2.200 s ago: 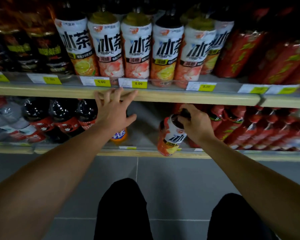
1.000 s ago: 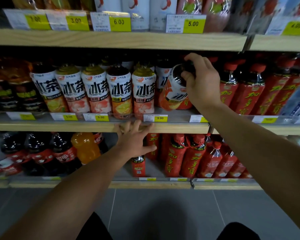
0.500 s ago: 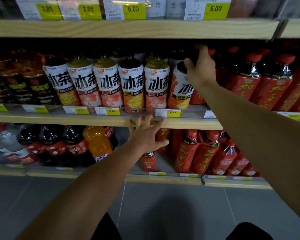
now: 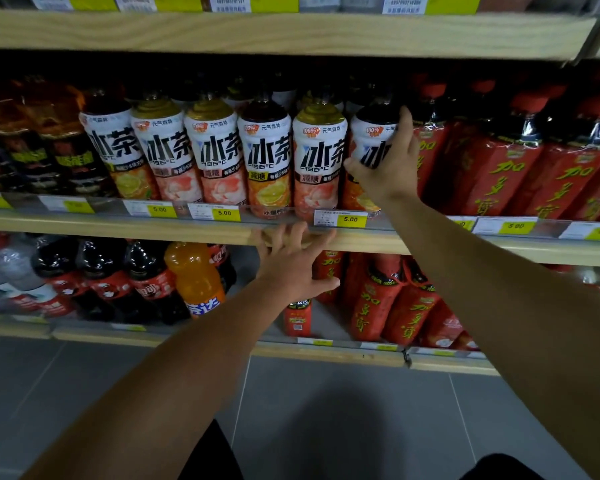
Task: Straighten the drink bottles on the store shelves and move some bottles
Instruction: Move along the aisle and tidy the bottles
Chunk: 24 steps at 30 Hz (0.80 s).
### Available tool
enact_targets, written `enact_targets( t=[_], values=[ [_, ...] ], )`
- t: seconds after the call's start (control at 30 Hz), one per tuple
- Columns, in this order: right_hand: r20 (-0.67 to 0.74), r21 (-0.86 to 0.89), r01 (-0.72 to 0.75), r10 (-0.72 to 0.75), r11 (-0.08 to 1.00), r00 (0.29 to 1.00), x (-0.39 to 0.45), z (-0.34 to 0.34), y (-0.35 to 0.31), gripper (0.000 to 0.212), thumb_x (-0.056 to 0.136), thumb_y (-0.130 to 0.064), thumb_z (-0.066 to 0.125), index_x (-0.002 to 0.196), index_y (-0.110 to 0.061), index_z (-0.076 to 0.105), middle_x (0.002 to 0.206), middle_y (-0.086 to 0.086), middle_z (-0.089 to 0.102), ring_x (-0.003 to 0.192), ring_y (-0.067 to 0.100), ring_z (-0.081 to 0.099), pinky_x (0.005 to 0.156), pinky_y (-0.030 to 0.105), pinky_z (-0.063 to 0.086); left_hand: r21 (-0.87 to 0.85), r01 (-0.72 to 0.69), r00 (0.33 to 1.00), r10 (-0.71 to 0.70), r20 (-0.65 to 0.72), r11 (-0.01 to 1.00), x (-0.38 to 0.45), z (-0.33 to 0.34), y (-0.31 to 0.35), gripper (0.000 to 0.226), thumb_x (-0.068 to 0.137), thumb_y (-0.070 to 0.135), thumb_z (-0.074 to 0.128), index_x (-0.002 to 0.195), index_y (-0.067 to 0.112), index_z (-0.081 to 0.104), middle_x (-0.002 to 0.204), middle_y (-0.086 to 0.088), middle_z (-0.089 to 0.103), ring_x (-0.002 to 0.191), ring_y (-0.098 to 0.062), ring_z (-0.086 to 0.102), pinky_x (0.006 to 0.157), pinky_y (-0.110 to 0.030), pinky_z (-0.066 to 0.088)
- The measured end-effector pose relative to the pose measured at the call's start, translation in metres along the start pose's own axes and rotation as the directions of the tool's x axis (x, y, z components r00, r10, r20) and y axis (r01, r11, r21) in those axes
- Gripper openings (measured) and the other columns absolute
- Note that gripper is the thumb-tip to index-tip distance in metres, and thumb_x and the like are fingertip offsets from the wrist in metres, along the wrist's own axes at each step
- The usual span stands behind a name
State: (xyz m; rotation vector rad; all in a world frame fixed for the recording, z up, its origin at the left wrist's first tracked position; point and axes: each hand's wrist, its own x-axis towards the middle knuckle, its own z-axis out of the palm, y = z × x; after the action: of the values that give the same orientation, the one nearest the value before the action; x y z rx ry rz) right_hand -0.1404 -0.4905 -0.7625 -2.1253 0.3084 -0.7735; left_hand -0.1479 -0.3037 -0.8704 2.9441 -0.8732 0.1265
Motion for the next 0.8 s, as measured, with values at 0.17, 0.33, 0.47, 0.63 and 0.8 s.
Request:
enact_targets(
  t=[0.17, 0.33, 0.47, 0.63, 0.8],
  values=[
    [-0.059, -0.009, -0.031, 0.030, 0.999, 0.998, -0.002, 0.006, 0.005, 0.103, 0.081, -0.023, 0.078, 0.156, -0.033, 0.007, 0.143, 0.009, 0.043, 0.129, 0.024, 0.046, 0.093, 0.030, 0.039, 0.006, -0.006, 1.000, 0.006, -0.001, 1.000, 0.001, -0.001, -0.001, 0.091, 0.076, 0.085, 0.044, 0.149, 0.055, -0.003, 0.157, -0.004, 0.008, 0.144, -0.042, 0.002, 0.108, -0.076, -0.003],
    [-0.018, 0.045, -0.047, 0.048, 0.998, 0.999, -0.001, -0.002, 0.006, 0.101, 0.078, -0.013, 0.078, 0.153, -0.038, 0.014, 0.127, -0.005, 0.058, 0.113, 0.014, 0.057, 0.092, 0.032, 0.050, -0.013, -0.014, 1.000, 0.014, 0.015, 1.000, 0.000, -0.002, -0.002, 0.092, 0.076, 0.085, 0.045, 0.149, 0.055, -0.002, 0.157, -0.002, 0.007, 0.144, -0.042, 0.003, 0.108, -0.076, -0.002],
    [0.009, 0.084, -0.029, 0.028, 0.996, 1.000, -0.002, -0.006, 0.005, 0.099, 0.081, -0.011, 0.077, 0.154, -0.036, 0.015, 0.122, -0.011, 0.058, 0.112, 0.011, 0.057, 0.091, 0.028, 0.049, -0.014, -0.020, 1.000, 0.020, 0.013, 1.000, 0.000, -0.002, -0.002, 0.092, 0.076, 0.085, 0.044, 0.150, 0.055, -0.001, 0.154, -0.003, 0.007, 0.143, -0.041, 0.005, 0.107, -0.077, 0.000],
    [-0.007, 0.061, -0.034, 0.034, 0.998, 0.999, -0.005, -0.006, 0.006, 0.100, 0.081, -0.018, 0.077, 0.155, -0.036, 0.012, 0.118, -0.011, 0.057, 0.103, 0.009, 0.058, 0.081, 0.022, 0.050, -0.009, -0.019, 1.000, 0.019, 0.003, 1.000, 0.000, -0.001, -0.002, 0.092, 0.076, 0.086, 0.045, 0.150, 0.056, -0.002, 0.155, -0.002, 0.006, 0.144, -0.041, 0.005, 0.108, -0.077, 0.000],
    [-0.010, 0.046, -0.001, 0.002, 0.999, 1.000, -0.009, -0.002, 0.007, 0.110, 0.078, -0.029, 0.079, 0.156, -0.032, 0.002, 0.142, 0.001, 0.051, 0.114, 0.008, 0.058, 0.091, 0.030, 0.051, -0.006, -0.002, 1.000, 0.002, -0.001, 1.000, 0.002, -0.001, -0.003, 0.092, 0.076, 0.086, 0.046, 0.149, 0.057, -0.002, 0.155, -0.002, 0.006, 0.145, -0.041, 0.003, 0.108, -0.076, -0.002]
  ],
)
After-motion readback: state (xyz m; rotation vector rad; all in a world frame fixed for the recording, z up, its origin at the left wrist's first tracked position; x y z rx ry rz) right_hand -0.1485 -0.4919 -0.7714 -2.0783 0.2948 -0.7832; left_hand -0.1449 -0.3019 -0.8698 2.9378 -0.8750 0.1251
